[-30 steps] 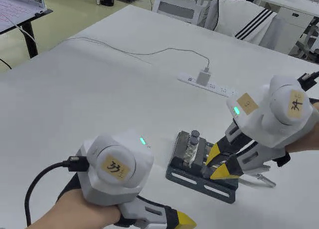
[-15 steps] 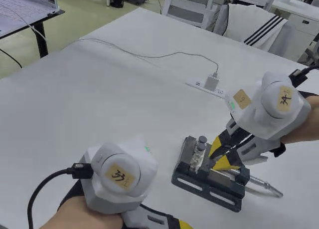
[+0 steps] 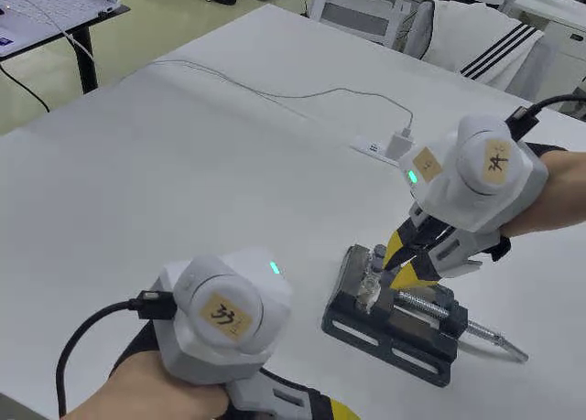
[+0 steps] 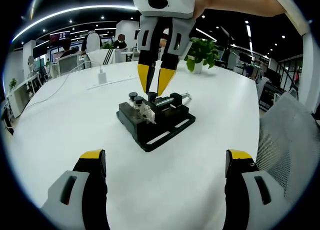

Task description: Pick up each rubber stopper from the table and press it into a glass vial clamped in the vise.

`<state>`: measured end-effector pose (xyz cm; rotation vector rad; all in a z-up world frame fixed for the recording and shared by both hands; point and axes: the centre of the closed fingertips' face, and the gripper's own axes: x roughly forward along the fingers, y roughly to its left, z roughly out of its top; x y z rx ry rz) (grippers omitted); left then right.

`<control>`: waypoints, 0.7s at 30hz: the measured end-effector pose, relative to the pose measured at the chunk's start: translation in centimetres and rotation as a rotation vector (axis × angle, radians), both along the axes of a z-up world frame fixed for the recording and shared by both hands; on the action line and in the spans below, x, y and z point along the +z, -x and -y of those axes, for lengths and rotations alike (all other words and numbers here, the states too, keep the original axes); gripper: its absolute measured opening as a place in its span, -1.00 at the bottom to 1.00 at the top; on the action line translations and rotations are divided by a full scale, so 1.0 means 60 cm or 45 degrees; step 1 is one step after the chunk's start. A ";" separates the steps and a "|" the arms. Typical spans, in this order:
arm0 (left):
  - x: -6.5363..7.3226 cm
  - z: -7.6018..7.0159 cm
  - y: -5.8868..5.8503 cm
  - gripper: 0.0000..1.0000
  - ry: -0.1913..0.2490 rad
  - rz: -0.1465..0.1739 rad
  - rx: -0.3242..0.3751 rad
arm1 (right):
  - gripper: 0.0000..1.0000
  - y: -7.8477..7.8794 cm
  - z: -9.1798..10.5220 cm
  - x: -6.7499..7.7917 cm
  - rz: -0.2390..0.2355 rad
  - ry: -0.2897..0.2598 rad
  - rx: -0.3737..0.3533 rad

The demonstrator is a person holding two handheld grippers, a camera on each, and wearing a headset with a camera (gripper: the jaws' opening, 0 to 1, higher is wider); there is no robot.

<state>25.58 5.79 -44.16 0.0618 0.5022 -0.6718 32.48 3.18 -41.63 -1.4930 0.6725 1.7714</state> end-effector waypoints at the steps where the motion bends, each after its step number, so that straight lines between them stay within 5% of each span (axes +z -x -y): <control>1: 0.000 -0.001 0.000 0.98 -0.002 0.000 -0.001 | -0.89 -0.002 -0.002 -0.001 -0.001 0.003 -0.001; 21: -0.011 -0.009 0.006 0.93 0.012 -0.022 0.010 | -0.89 -0.012 -0.013 -0.022 0.005 0.040 -0.023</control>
